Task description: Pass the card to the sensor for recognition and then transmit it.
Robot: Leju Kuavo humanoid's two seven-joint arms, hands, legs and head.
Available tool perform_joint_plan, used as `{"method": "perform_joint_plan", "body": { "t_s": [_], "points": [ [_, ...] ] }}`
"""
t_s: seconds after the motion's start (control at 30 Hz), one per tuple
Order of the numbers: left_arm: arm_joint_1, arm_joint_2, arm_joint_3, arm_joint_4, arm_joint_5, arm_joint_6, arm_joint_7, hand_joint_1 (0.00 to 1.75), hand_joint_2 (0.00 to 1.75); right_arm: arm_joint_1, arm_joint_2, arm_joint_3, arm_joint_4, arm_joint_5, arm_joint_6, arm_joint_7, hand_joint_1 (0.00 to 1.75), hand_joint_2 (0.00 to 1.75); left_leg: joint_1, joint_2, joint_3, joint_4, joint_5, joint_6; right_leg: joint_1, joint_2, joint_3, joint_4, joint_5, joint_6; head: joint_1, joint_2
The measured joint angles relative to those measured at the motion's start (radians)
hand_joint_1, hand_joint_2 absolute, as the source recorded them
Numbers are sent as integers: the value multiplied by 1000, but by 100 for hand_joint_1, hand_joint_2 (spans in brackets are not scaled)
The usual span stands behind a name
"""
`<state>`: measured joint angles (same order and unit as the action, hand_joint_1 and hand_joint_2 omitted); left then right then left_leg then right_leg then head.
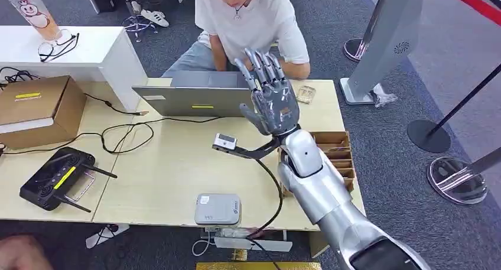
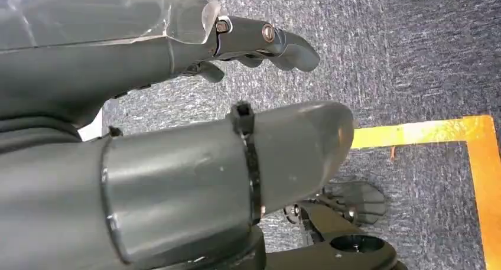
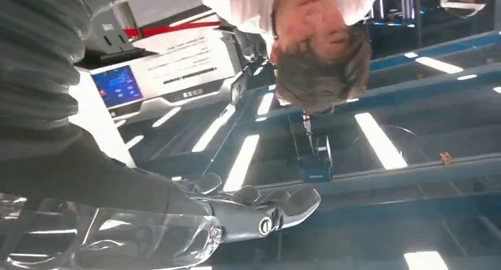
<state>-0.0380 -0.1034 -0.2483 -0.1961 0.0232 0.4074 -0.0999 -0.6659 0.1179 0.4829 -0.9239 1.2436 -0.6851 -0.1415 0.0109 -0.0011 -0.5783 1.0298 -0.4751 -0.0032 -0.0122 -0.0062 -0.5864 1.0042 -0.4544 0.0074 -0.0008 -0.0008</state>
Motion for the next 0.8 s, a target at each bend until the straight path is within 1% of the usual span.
{"method": "perform_joint_plan", "body": {
  "t_s": [0.13,0.23,0.33,0.5,0.7,0.8],
  "points": [
    [2,3,1,0,4,-6,-18,0,0,13,-19,20,-44,-15,6,-2,0,175,0,0,0,0,0,0,0,0,0,0,0,0,0,0],
    [6,3,1,0,10,-7,-27,0,0,33,-52,35,-94,-15,24,18,0,175,0,0,0,0,0,0,0,0,0,0,0,0,0,0],
    [11,3,2,0,16,-8,-36,0,0,64,-101,48,-164,-16,62,47,0,175,0,0,-1,0,0,0,0,0,0,0,0,0,0,0],
    [18,0,3,0,25,-8,-41,0,0,112,-173,58,-257,-24,98,77,0,175,0,0,-1,0,-1,1,0,-1,-1,-1,0,0,0,0],
    [21,-12,9,0,34,0,-52,0,0,174,-264,60,-342,-29,108,88,0,175,0,0,-1,0,-1,1,0,0,0,-1,0,0,0,0],
    [21,-18,10,0,37,6,-73,0,0,209,-298,58,-377,-28,106,98,0,175,0,0,-1,0,-1,1,0,0,-1,-1,0,0,0,0]
  ]
}}
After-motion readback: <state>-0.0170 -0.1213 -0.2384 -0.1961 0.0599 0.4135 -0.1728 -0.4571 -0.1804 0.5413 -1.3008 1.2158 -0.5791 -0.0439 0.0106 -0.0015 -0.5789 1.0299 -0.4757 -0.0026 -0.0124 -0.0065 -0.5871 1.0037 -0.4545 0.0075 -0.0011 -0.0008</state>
